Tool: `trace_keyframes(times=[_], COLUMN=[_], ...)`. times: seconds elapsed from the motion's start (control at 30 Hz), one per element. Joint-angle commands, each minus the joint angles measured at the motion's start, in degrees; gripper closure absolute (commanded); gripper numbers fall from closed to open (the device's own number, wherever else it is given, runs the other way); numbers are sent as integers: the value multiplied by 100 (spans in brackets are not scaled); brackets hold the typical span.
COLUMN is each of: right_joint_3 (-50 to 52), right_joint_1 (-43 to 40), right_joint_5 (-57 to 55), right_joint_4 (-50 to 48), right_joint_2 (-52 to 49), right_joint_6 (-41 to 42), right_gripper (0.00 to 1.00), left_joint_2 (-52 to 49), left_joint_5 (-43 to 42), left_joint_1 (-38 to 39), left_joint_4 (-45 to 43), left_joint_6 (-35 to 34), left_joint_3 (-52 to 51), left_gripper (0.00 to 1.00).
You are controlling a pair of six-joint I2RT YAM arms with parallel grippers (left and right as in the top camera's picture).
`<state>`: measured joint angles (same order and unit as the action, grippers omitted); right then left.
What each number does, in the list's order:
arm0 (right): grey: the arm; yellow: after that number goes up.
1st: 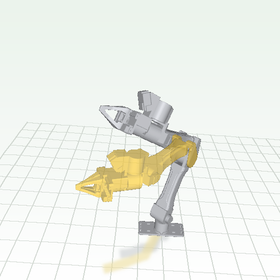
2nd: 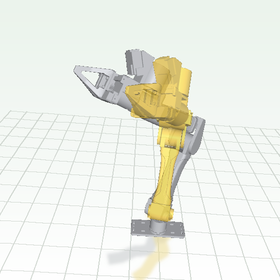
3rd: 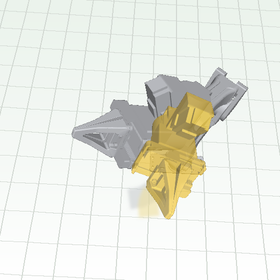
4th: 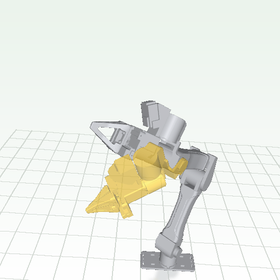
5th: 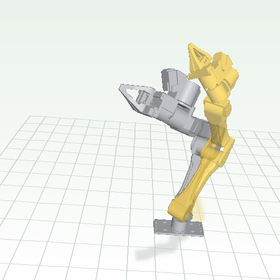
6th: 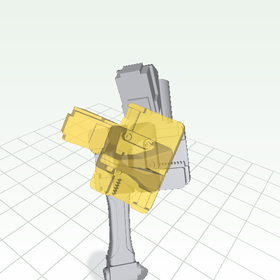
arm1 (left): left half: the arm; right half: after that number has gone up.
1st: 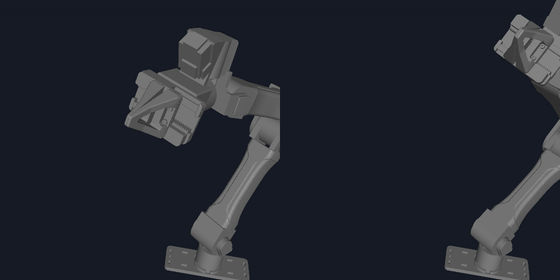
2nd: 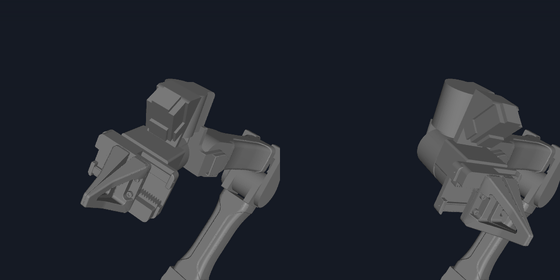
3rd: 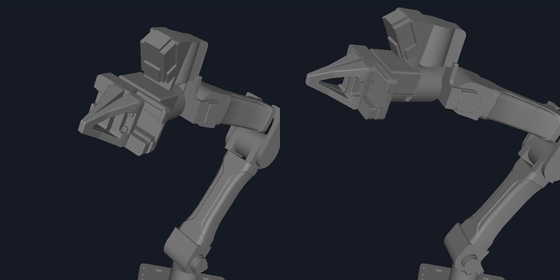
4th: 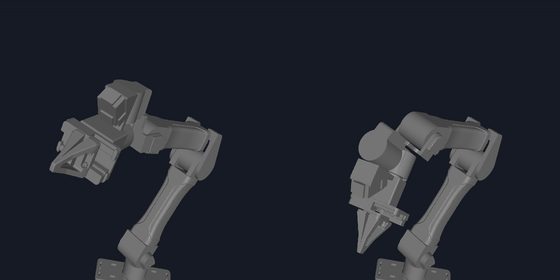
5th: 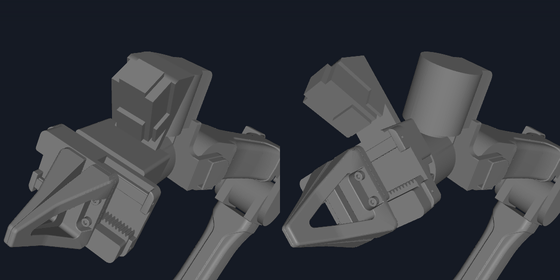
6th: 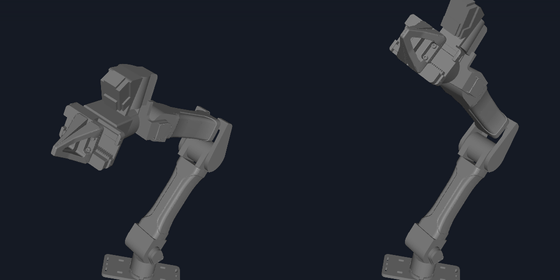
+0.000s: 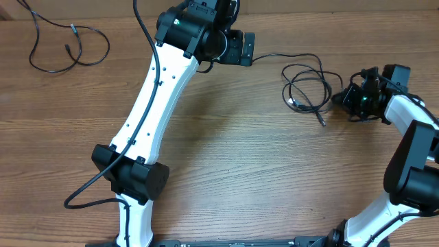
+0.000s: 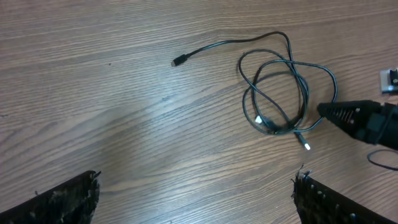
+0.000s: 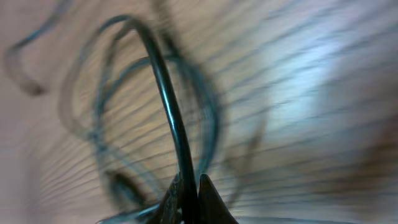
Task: Untangle cables
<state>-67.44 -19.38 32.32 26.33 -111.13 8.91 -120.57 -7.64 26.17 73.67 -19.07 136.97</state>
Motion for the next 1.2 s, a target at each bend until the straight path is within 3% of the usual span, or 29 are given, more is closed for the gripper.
trace_keyframes(times=[0.0,0.2,0.4,0.63,1.0,1.03,1.1,1.17], right_joint_3=[-407,-1226,-1473,-2055,-3080,-3082,-3082,-3082], right_joint_1=[2,107,472,901,979,979,979,979], right_joint_5=[1117,1040,1043,1163,1541,1539,1539,1537], right_joint_4=[188,1204,1456,1458,1779,1777,1797,1801], right_joint_2=[328,1755,2800,3624,3753,3753,3753,3753], right_joint_6=[-170,-168,-149,-146,-94,9,24,22], right_gripper=[96,96,96,96,96,96,96,96], left_joint_2=[-94,-94,-94,-105,-804,-938,-1121,-1241], left_joint_5=[52,2,-1786,-1753,-1784,-1784,-1773,-1766], left_joint_1=[15,72,271,540,1119,1172,1204,1211], left_joint_4=[-28,-177,-671,-782,-1386,-1443,-1484,-1497], left_joint_6=[-160,-92,1467,1523,1528,1528,1528,1528], left_joint_3=[0,0,0,0,0,0,0,0], left_gripper=[0,0,1,0,2,18,66,96])
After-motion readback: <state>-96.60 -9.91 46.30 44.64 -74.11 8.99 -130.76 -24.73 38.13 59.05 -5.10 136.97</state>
